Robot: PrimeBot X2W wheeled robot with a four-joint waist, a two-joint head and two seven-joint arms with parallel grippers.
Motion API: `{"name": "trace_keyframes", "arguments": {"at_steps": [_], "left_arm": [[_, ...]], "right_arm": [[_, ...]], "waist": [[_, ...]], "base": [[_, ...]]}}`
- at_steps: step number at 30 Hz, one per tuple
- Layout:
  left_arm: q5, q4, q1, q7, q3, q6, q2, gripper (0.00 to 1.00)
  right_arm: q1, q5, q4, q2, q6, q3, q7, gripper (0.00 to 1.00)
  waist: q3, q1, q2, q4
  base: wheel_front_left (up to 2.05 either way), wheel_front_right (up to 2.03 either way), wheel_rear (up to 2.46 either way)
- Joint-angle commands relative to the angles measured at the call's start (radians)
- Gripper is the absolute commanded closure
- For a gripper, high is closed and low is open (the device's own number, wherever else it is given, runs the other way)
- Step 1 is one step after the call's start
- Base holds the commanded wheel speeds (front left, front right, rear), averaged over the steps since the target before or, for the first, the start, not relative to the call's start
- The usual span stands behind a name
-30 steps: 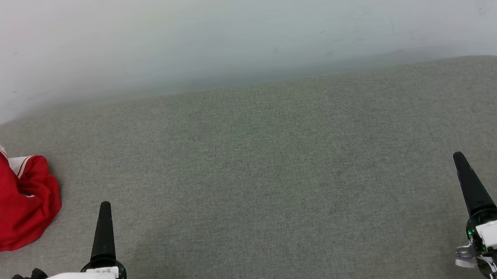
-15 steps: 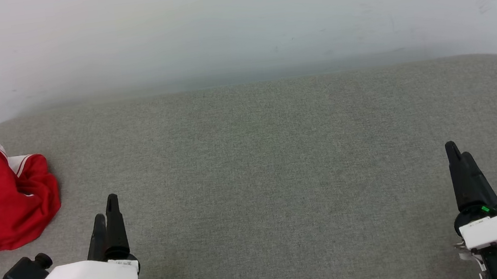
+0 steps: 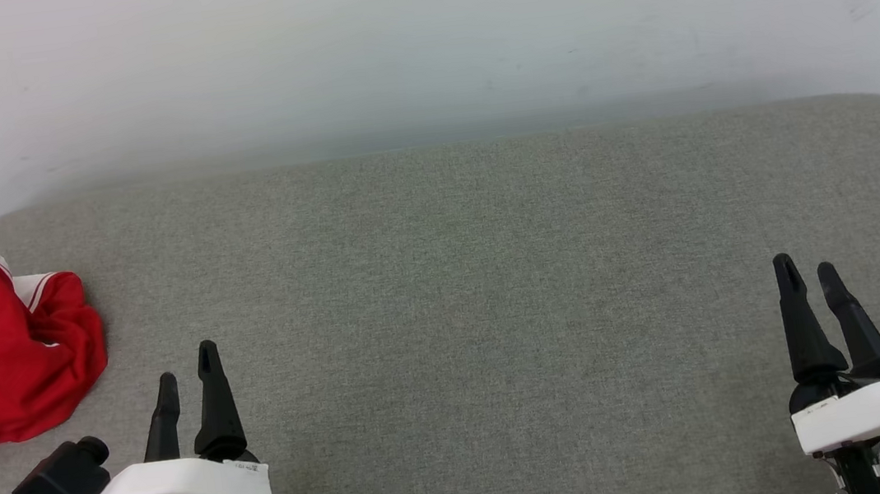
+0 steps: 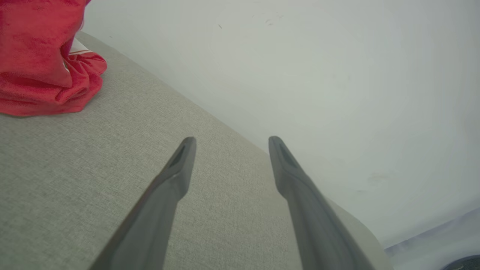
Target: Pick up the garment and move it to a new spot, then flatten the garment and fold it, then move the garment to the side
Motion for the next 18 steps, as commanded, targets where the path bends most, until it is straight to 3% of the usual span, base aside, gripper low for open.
{"name": "trace_keyframes", "arguments": {"at_steps": [1,18], "left_arm": [[0.042,-0.019,-0.002,-0.011,-0.004,0.007,0.003,0.00],[0.275,-0.039,0.010,-0.058,-0.067,0.061,0.035,0.00]], "right_arm": [[-0.004,-0.044,-0.020,0.000,0.000,0.002,-0.013,0.00],[0.004,-0.256,-0.037,0.001,0.000,0.009,-0.060,0.00]], "waist": [[0.000,0.0000,0.0000,0.000],[0.002,0.0000,0.0000,0.000]], "base": [[0.00,0.00,0.00],[0.00,0.00,0.00]]}}
